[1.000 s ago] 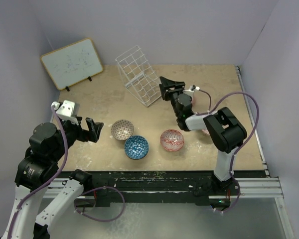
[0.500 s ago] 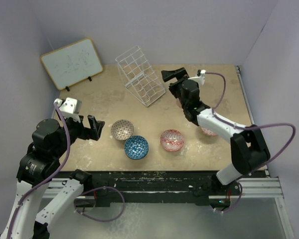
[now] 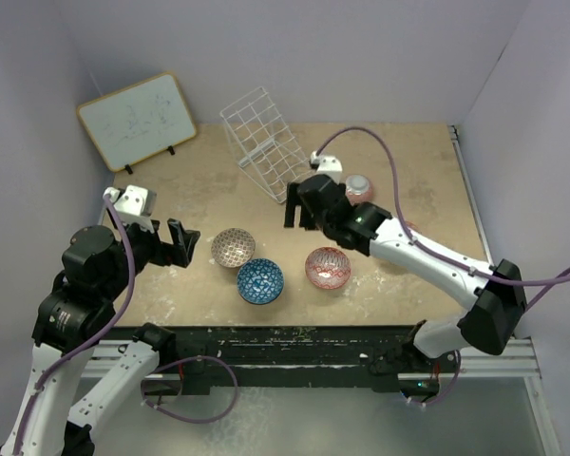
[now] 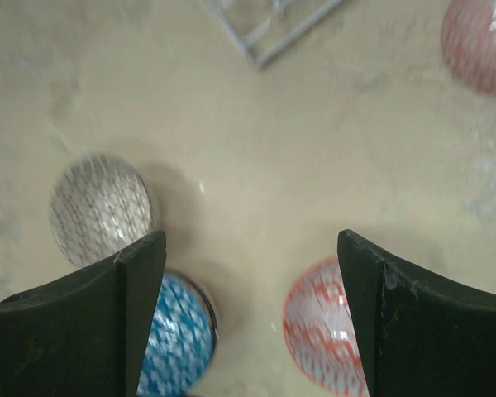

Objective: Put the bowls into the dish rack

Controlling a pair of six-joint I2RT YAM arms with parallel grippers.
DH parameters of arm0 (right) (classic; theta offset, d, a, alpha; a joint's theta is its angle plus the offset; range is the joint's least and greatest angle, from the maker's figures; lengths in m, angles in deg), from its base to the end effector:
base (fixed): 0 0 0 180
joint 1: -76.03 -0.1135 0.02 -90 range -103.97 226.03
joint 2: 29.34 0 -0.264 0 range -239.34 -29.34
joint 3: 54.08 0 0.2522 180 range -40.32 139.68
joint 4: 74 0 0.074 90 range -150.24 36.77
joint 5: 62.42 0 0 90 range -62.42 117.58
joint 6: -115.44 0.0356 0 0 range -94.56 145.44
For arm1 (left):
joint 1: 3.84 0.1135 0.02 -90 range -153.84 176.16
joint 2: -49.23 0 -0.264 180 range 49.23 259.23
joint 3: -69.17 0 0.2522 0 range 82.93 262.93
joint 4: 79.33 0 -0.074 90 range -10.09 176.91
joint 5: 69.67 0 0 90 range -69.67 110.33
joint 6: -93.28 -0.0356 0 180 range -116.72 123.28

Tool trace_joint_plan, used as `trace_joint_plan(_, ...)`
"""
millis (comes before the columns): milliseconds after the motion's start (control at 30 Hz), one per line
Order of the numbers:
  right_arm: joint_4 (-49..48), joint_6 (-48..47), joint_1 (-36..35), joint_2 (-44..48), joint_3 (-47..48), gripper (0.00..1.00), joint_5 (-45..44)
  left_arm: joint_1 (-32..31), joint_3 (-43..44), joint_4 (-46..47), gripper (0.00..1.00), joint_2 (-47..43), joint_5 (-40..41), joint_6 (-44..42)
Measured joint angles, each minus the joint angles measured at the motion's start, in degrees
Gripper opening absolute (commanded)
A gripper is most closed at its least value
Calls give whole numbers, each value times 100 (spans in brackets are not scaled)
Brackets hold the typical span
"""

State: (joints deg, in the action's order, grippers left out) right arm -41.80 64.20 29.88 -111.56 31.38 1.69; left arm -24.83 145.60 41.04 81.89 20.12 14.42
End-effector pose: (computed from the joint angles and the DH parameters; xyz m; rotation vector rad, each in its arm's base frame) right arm 0.2390 0.2264 0.3380 0.1440 2.0480 0.4645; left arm 0.0796 -0.0307 0.4005 0.1628 1.8588 -0.3934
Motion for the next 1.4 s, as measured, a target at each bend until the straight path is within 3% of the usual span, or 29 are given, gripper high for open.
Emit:
trace_joint_plan(167, 1174, -11, -815, 4, -282, 77, -39, 0, 0, 0, 99, -2, 24, 2)
trace_joint_plan(367, 1902, 223, -1390, -273, -479, 68, -87, 0, 0, -2, 99, 0, 44, 2)
trace_joint_plan(833, 1698, 472, -1569, -1023, -1119, 42, 13, 0, 0, -11, 99, -9, 96, -2)
trace_joint_plan(1000, 1580, 472, -1569, -1202, -1119, 22, -7, 0, 2, -17, 99, -7, 105, -2)
trace_joint_plan(1100, 1569, 474, -1567, -1231, -1117, 1, -48, 0, 0, -22, 99, -7, 107, -7)
trace_joint_plan(1400, 1768, 498, -1552, -1309, -863, 0, -483, 0, 13, -61, 99, -39, 111, -24)
